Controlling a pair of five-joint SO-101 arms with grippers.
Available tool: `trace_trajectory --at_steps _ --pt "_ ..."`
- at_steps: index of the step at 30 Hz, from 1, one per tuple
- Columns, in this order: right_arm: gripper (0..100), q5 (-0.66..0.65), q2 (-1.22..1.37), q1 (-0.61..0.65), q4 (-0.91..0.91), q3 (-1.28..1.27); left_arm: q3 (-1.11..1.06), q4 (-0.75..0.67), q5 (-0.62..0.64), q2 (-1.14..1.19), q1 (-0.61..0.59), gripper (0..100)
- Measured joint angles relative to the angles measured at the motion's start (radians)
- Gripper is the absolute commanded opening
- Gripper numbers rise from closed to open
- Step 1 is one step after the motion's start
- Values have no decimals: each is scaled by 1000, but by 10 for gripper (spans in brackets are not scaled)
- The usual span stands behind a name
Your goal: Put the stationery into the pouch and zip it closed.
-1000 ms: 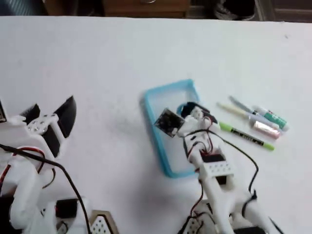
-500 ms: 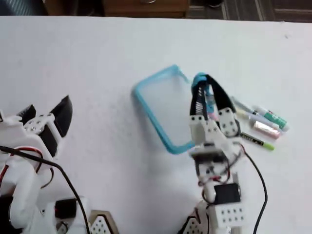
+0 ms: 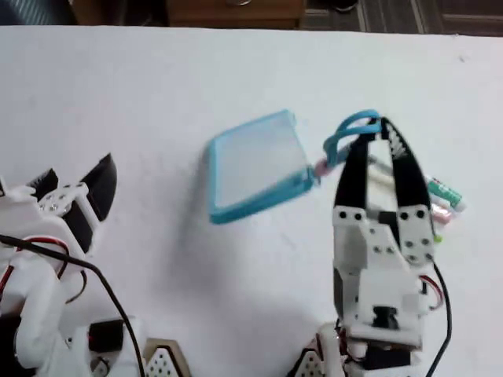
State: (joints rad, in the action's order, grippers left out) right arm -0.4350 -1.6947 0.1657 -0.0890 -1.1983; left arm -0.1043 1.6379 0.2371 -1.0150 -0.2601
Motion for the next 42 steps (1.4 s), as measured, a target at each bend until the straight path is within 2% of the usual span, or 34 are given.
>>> trace_trajectory --at_steps 4,9,11,18,21,25,32,38,42 --pt "44 0 12 0 0 8 0 0 0 0 0 272" --pt "202 0 17 0 0 8 0 0 0 0 0 272" --pt "228 0 14 0 0 8 0 0 0 0 0 272" --pt "213 0 23 0 0 12 0 0 0 0 0 272" --pt "213 -5 25 0 -66 12 0 0 0 0 0 272" --pt "213 -66 15 2 -175 57 0 0 0 0 0 272" --pt "212 -137 28 2 -256 195 0 0 0 0 0 272" --pt "212 -247 137 2 -439 345 0 0 0 0 0 272" --pt "212 -270 198 0 -468 388 0 0 0 0 0 272"
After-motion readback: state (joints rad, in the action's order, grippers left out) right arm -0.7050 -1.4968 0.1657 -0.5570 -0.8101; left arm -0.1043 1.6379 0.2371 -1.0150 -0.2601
